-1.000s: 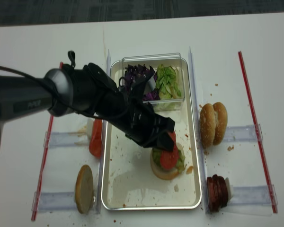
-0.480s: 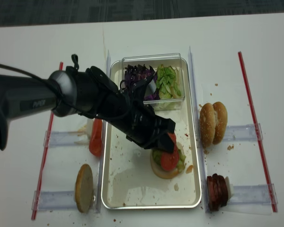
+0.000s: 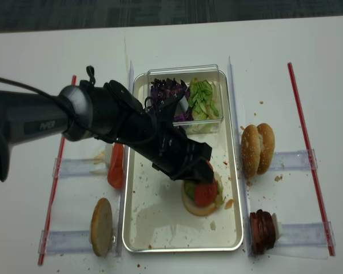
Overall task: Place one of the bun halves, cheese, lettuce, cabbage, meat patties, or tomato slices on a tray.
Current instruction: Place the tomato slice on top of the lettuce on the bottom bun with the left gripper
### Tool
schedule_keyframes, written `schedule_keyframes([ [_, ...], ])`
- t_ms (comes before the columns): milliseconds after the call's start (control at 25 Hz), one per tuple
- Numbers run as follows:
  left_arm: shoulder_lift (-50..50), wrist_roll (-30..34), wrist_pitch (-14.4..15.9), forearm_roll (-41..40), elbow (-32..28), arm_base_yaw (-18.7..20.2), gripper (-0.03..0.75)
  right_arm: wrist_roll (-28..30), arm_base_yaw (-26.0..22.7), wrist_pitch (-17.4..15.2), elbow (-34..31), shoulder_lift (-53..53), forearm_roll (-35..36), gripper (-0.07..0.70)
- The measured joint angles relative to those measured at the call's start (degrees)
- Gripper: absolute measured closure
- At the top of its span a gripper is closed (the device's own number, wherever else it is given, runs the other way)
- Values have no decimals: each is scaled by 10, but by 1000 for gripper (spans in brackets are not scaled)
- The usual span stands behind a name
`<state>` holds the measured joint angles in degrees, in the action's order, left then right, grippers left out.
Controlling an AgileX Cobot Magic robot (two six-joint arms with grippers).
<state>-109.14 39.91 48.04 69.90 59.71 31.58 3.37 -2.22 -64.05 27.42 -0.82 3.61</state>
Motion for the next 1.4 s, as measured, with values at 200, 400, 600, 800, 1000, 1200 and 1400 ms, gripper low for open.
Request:
schedule_keyframes([
  [200,0,0,0,0,0,0,316,-1,0,0,0,0,0,41],
  [400,0,-2,0,1,0,0,297,-1,0,0,0,0,0,41],
  [600,0,-13,0,-14,0,0,294,-1,0,0,0,0,0,41],
  [800,3,-21,1,-23,0,-14,294,-1,0,0,0,0,0,41],
  [1000,16,-23,5,-24,0,-40,294,-1,0,0,0,0,0,41],
  [1200,21,-24,10,-29,1,-43,294,-1,0,0,0,0,0,41],
  [1400,43,-25,13,-36,1,-43,294,-1,0,0,0,0,0,41],
])
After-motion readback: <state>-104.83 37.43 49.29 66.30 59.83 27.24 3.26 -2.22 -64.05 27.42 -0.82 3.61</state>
